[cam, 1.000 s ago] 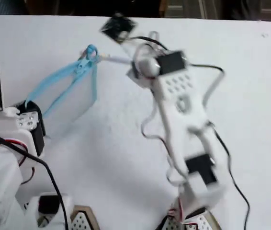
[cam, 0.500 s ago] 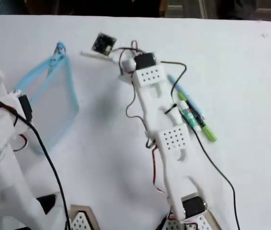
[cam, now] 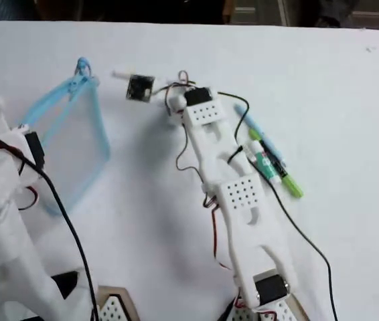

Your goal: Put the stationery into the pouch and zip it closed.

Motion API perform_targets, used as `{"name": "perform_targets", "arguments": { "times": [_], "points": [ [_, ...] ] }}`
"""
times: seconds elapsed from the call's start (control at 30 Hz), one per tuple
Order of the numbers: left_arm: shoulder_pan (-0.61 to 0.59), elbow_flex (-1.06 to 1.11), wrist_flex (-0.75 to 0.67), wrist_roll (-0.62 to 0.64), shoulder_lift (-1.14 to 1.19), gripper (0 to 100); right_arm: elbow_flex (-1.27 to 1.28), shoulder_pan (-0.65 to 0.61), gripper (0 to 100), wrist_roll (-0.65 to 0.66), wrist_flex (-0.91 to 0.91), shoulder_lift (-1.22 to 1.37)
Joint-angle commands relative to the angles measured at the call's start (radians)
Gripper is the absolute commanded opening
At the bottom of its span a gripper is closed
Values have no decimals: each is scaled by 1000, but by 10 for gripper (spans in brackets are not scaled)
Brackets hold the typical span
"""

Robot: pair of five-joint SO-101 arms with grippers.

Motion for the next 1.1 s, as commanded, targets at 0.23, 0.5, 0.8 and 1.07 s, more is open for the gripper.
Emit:
{"name": "perform_targets", "arguments": {
  "times": [0.23, 0.5, 0.8, 1.07],
  "points": [
    [-74, -20, -12, 2, -2, 23, -48, -2, 43, 103, 76, 76],
    [-73, -18, -18, 0, -2, 23, -318, -15, 19, 95, 404, 61],
    [-70, -18, -14, 0, -2, 23, -428, -2, 20, -585, -257, 157],
    [-71, -18, -12, 0, -1, 23, -222, -25, 21, -736, -937, 346]
  ]
}}
